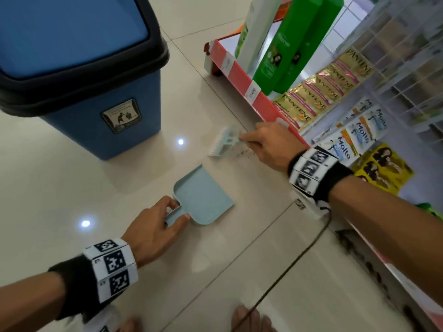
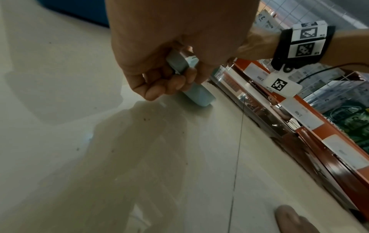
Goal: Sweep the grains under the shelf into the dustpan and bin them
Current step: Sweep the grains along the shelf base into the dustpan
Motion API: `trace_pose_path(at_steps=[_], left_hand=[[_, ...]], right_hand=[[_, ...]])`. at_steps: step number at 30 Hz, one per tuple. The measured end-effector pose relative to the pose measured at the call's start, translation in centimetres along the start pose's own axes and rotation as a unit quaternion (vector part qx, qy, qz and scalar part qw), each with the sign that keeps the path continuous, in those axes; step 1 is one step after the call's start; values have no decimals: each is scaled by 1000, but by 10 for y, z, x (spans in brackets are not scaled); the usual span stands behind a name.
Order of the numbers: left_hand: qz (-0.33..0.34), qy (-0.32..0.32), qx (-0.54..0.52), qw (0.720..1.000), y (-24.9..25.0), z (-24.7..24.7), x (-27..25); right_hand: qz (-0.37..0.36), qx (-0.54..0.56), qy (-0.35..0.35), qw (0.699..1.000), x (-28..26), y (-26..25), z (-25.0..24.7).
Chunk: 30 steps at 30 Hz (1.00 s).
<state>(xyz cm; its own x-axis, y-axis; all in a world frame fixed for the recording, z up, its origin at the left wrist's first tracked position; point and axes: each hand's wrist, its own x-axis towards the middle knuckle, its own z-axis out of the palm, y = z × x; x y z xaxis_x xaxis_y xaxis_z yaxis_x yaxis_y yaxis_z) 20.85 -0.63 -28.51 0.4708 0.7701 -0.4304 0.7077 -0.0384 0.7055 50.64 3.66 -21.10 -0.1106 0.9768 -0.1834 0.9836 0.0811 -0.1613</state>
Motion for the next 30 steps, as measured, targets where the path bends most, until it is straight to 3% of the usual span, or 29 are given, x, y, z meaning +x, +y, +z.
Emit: trace_pose_path(at_steps=[6, 13, 18, 23, 26, 30], left_hand=[[-10, 4, -12, 1000, -12, 7, -17], [-12, 10, -15, 1000, -6, 6, -16], [-21, 9, -21, 1000, 1, 7, -16], [-28, 4, -31, 999, 5, 8, -19], [-27, -1, -29, 999, 7, 7, -15], [-21, -1, -27, 999, 9, 8, -6]], right_hand=[[44, -20, -56, 997, -55, 33, -15], [-56, 32, 82, 995, -21, -5, -10], [-12, 12, -6, 1000, 3, -23, 8], [41, -67, -105, 991, -49, 22, -2], [74, -71, -97, 990, -85, 40, -6], [45, -44, -30, 998, -92, 31, -9]])
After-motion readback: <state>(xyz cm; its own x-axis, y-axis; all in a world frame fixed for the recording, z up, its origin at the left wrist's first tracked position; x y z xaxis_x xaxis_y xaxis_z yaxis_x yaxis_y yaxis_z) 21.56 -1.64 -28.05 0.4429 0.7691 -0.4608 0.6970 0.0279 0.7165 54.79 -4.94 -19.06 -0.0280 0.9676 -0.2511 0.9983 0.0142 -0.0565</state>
